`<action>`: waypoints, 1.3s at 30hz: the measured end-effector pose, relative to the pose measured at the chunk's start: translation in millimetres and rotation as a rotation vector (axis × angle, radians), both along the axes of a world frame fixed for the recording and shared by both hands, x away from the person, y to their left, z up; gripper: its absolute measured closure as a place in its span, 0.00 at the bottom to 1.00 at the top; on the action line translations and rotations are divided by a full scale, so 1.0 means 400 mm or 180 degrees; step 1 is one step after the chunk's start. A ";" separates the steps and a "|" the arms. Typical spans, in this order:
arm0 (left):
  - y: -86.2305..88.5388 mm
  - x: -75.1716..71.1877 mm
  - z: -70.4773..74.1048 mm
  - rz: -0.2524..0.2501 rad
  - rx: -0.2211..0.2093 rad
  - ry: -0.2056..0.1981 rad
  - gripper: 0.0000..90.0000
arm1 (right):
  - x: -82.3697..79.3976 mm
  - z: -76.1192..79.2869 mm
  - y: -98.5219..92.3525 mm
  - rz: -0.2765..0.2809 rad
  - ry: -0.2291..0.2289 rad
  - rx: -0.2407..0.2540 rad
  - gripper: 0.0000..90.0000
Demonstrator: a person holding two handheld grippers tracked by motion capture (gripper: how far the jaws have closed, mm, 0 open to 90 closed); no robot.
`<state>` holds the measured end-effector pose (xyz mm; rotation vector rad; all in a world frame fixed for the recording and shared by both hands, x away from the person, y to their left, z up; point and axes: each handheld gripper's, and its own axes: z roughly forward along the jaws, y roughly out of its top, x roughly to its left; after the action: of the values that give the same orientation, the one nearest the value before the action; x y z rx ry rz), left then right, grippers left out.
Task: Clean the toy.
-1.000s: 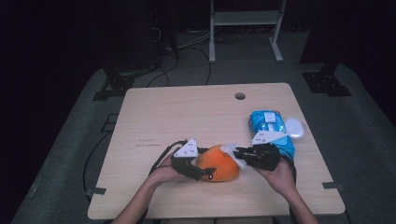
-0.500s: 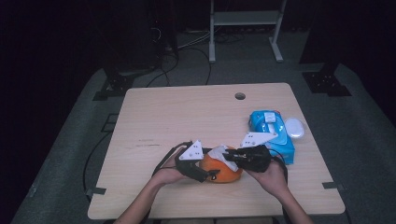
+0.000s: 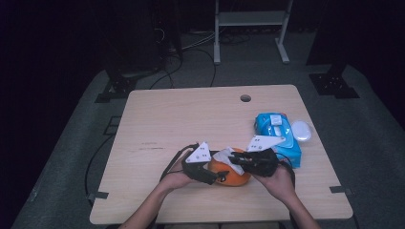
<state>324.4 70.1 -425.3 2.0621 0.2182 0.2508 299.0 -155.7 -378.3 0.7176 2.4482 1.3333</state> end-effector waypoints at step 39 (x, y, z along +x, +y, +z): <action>0.015 0.008 -0.026 -0.0012 0.0033 0.0159 0.33 | 0.024 -0.002 -0.073 -0.0233 0.0170 -0.0060 0.87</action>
<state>327.6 76.3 -435.7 2.0803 0.2439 0.1985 308.4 -184.8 -379.1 0.8400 2.4468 1.2782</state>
